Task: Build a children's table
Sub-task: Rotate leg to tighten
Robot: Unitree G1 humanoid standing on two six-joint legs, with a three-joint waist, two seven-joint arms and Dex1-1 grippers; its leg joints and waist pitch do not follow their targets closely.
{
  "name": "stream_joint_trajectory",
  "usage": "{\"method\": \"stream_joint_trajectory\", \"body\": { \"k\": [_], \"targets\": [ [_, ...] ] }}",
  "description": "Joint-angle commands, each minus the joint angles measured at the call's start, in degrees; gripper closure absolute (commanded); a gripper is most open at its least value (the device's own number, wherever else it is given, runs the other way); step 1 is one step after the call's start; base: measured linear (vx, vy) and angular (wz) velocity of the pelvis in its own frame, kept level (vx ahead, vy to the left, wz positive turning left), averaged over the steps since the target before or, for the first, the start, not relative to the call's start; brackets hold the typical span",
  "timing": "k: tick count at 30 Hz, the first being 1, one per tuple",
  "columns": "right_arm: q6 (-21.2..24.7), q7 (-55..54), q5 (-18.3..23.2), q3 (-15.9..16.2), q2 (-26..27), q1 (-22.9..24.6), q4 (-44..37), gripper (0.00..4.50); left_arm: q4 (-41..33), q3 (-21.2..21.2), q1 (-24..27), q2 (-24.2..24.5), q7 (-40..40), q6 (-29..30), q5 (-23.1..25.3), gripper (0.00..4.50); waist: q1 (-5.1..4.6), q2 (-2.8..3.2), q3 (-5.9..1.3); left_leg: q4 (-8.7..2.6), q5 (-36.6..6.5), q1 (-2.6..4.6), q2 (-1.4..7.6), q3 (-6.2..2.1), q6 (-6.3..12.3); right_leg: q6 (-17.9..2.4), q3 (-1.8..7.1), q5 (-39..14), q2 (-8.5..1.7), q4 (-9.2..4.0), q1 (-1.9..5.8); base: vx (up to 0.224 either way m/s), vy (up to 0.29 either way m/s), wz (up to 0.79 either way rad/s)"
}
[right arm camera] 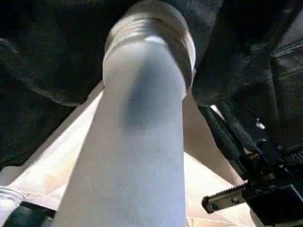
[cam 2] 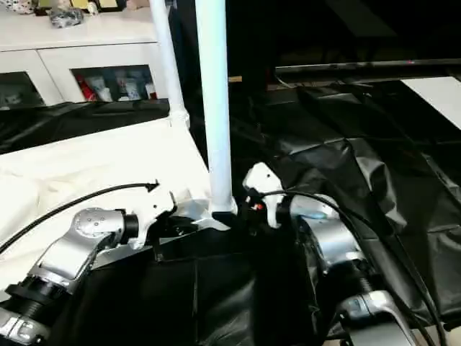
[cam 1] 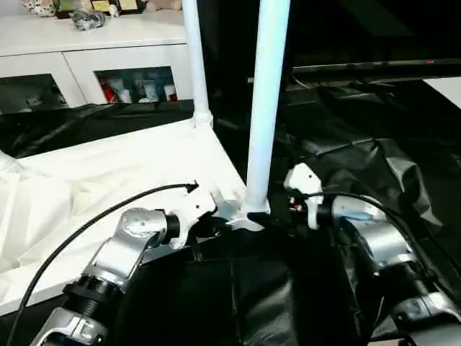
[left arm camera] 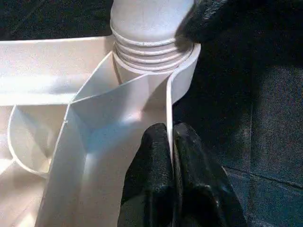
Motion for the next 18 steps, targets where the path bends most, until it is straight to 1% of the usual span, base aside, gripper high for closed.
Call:
{"method": "stream_joint_trajectory", "body": {
  "k": [1, 4, 7, 9, 10, 12, 13, 14, 15, 16, 17, 18],
  "targets": [
    [-0.5, 0.7, -0.1, 0.1, 0.3, -1.3, 0.9, 0.75, 2.2, -1.7, 0.9, 0.2, -1.8, 0.6, -0.2, 4.50, 0.08, -1.46, -3.13, -3.95, -6.5, 1.13, 4.58, -1.81, 5.01, -13.7, 2.54, -2.1, -5.68, -4.15, 1.39, 0.000, 0.000, 0.00],
    [-0.5, 1.0, 0.1, -0.1, 0.6, -1.5, 1.4, 0.83, 2.4, -1.7, 0.8, 0.3, -1.9, 0.5, -0.3, 4.50, 0.22, -1.46, -3.17, -3.88, -6.1, 1.10, 4.57, -1.80, 5.33, -13.7, 2.53, -1.3, -5.68, -4.04, 1.41, 0.000, 0.000, 0.00],
    [-1.0, 1.4, 0.2, 0.0, 0.9, -1.9, 2.3, 1.27, 2.6, -1.6, 0.6, 0.4, -2.1, 0.5, -0.4, 4.50, 0.27, -1.51, -3.15, -3.96, -6.6, 1.16, 4.63, -1.81, 5.16, -13.6, 2.52, -2.1, -5.67, -4.11, 1.37, 0.000, 0.000, 0.00],
    [-1.4, 1.5, 0.0, 0.1, 1.1, -2.0, 3.0, 1.33, 2.6, -1.6, 0.6, 0.5, -2.2, 0.6, -0.4, 4.50, 0.25, -1.49, -3.10, -4.00, -7.1, 1.21, 4.64, -1.80, 4.94, -13.8, 2.52, -2.9, -5.69, -4.19, 1.29, 0.000, 0.000, 0.00],
    [-1.5, 1.5, -0.1, 0.1, 1.2, -2.1, 3.3, 1.59, 2.6, -1.5, 0.6, 0.5, -2.2, 0.7, -0.4, 4.50, 0.28, -1.48, -3.08, -4.03, -7.3, 1.17, 4.66, -1.80, 4.75, -13.7, 2.54, -3.3, -5.74, -4.22, 1.33, 0.000, 0.000, 0.00],
    [-1.8, 1.3, -0.2, 0.1, 1.5, -2.3, 3.9, 1.73, 2.5, -1.3, 0.6, 0.5, -2.2, 0.8, -0.6, 4.50, 0.23, -1.58, -3.09, -4.08, -7.2, 1.16, 4.67, -1.83, 4.68, -13.7, 2.53, -3.1, -5.71, -4.17, 1.35, 0.000, 0.000, 0.00],
    [-2.2, -1.5, -0.9, -0.5, 2.4, -2.8, 5.8, 1.73, 2.5, -0.6, 0.8, 0.0, -0.9, 1.2, -0.8, 4.50, 0.17, -1.73, -3.06, -4.10, -7.1, 1.10, 4.64, -1.81, 4.76, -13.8, 2.54, -3.0, -5.75, -4.15, 1.37, 0.000, 0.000, 0.00],
    [-2.2, -3.7, -1.3, -1.0, 3.0, -3.0, 6.9, 1.87, 2.5, -0.3, 0.9, -0.4, -0.2, 1.6, -0.9, 4.50, 0.08, -1.59, -2.94, -4.20, -7.7, 1.12, 4.60, -1.84, 4.51, -13.8, 2.54, -4.2, -5.79, -4.32, 1.28, 0.000, 0.000, 0.00],
    [-2.3, -5.9, -1.7, -1.5, 3.6, -3.1, 7.8, 1.93, 2.7, 0.0, 0.9, -0.8, 0.7, 1.9, -0.9, 4.50, -0.05, -1.75, -2.92, -4.26, -8.0, 1.18, 4.64, -1.78, 4.26, -13.8, 2.60, -4.8, -5.82, -4.40, 1.23, 0.000, 0.000, 0.00],
    [-1.5, -9.5, -1.5, -2.6, 5.0, -3.0, 9.1, 1.95, 3.7, 0.8, 0.4, -2.1, 3.6, 2.5, -0.5, 4.50, -0.30, -1.76, -2.77, -4.43, -9.0, 1.25, 4.64, -1.82, 3.62, -13.8, 2.66, -6.3, -5.86, -4.58, 1.21, 0.000, 0.000, 0.00],
    [-0.9, -12.5, -1.4, -3.5, 6.3, -2.6, 9.8, 1.97, 4.6, 1.3, -0.1, -3.3, 6.1, 3.2, 0.0, 4.50, -0.66, -1.93, -2.63, -4.64, -9.9, 1.29, 4.60, -1.85, 2.95, -13.5, 2.72, -7.8, -5.80, -4.75, 1.20, 0.000, 0.000, 0.00],
    [-0.9, -12.5, -1.4, -3.5, 6.3, -2.6, 9.8, 2.01, 4.6, 1.3, -0.1, -3.3, 6.1, 3.2, 0.0, 4.50, -0.64, -1.86, -2.62, -4.77, -10.4, 1.41, 4.63, -1.95, 2.54, -13.3, 2.72, -8.9, -5.87, -4.82, 1.21, 0.000, 0.000, 0.00]
  ]
}}
